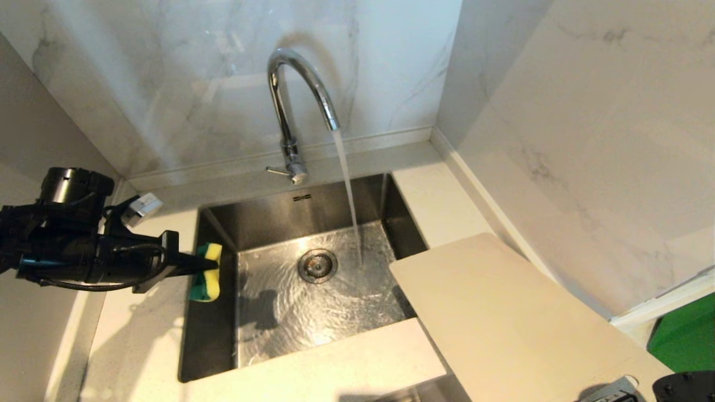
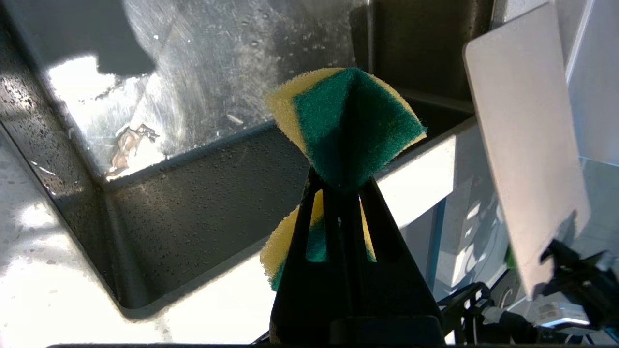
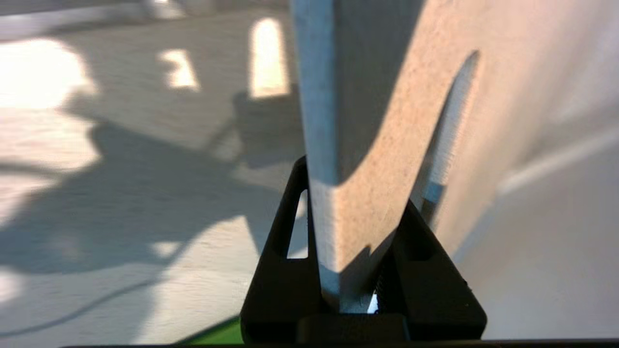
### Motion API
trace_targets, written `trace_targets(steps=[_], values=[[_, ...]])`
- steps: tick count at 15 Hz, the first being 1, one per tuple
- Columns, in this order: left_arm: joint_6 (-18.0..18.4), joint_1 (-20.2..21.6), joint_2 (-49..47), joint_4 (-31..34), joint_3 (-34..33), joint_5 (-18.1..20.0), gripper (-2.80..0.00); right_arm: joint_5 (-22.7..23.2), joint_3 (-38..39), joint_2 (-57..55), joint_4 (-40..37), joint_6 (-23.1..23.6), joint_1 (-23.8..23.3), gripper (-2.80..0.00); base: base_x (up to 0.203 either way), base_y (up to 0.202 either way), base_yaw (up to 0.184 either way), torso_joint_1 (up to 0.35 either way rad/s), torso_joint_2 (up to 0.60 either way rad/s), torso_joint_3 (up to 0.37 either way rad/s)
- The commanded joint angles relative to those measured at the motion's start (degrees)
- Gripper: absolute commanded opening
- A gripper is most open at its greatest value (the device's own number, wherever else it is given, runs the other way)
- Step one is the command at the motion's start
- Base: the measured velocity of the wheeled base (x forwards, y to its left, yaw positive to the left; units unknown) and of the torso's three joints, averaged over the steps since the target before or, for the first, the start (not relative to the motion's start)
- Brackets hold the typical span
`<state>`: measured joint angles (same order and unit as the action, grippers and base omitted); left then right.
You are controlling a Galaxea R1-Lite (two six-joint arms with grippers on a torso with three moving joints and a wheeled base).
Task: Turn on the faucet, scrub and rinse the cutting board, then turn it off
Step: Put down the cutting board
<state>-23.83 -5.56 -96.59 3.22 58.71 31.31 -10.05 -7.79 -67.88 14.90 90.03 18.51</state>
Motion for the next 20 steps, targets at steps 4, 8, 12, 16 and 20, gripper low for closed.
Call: trace_targets(steps=[4, 8, 12, 16, 20], values=[[-0.16, -0.07, -0.36, 0.03, 0.09, 0.16, -2.8, 2.35, -3.85, -11.7, -0.39, 0.49, -1.56, -2.8, 0.0, 0.0, 0.0, 0.0, 0.0, 0.0], [-0.16, 0.02, -0.65, -0.05, 0.09, 0.16, -2.8, 4.13, -9.2, -17.43, -0.4, 0.59, -2.8, -2.8, 0.0, 0.0, 0.0, 0.0, 0.0, 0.0], [-0.16, 0.02, -1.32, -0.41, 0.09, 0.16, -2.8, 4.82, -11.39, -20.57, -0.4, 0.68, -2.96, -2.8, 0.0, 0.0, 0.0, 0.0, 0.0, 0.0], [-0.16, 0.02, -1.97, -0.49, 0.13, 0.16, -2.8, 5.04, -12.78, -22.56, -0.42, 0.76, -2.96, -2.8, 0.0, 0.0, 0.0, 0.0, 0.0, 0.0], [-0.16, 0.29, -2.64, -1.28, 0.18, 0.07, -2.8, 5.06, -12.76, -23.91, -0.48, 0.85, -2.96, -2.8, 0.0, 0.0, 0.0, 0.0, 0.0, 0.0]])
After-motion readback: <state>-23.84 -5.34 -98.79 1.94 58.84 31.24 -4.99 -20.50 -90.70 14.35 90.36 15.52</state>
